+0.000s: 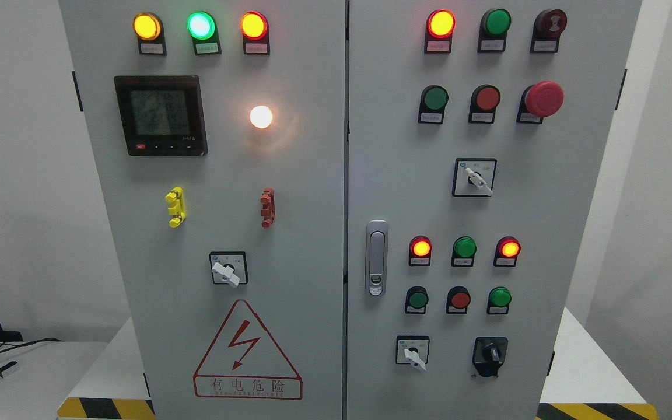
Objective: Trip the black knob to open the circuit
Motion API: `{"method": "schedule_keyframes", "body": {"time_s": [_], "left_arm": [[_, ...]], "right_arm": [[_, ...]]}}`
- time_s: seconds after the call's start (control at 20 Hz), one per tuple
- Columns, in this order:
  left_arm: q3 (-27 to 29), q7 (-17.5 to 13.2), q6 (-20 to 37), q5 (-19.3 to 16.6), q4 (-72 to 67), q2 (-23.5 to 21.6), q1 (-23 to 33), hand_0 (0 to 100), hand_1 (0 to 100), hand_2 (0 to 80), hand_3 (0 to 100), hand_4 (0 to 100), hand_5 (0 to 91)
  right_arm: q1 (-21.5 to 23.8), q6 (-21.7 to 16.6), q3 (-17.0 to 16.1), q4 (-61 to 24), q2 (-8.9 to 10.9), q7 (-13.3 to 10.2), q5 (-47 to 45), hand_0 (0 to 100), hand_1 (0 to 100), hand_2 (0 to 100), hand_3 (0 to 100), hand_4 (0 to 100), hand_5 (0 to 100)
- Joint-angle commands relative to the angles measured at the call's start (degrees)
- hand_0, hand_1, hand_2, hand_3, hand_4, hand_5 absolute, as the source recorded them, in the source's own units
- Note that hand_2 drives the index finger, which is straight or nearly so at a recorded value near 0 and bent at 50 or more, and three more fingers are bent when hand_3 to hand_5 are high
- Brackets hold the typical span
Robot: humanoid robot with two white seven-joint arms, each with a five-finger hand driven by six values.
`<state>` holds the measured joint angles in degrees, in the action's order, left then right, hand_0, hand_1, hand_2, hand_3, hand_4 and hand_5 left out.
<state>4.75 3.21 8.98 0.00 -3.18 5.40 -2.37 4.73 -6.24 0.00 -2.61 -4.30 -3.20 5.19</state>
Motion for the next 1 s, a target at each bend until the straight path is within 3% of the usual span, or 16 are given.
{"method": "schedule_keyframes", "body": {"time_s": [0.0,0.65,0.85,0.95], "left_arm": [[0.0,0.0,0.0,-1.8,0.0,0.0,0.0,12,39,0.0,0,0,0.0],[0.0,0.0,0.0,-1.8,0.0,0.0,0.0,12,39,0.0,0,0,0.0],[0.0,0.0,0.0,-1.8,-0.1,0.0,0.0,12,39,0.0,0,0,0.0],[0.0,0.0,0.0,-1.8,-0.1,0.1,0.0,12,39,0.0,0,0,0.0]], "right_arm": [[-0.2,0.0,-0.3,0.0,-0.09,-0.1,0.0,20,38,0,0,1,0],[-0.2,0.0,-0.4,-0.6,-0.01,0.0,0.3,21,38,0,0,1,0],[1.5,0.8,-0.4,-6.6,0.69,-0.1,0.3,21,38,0,0,3,0],[4.0,0.8,-0.1,-10.7,2.1,-0.1,0.4,21,39,0,0,6,0]]}}
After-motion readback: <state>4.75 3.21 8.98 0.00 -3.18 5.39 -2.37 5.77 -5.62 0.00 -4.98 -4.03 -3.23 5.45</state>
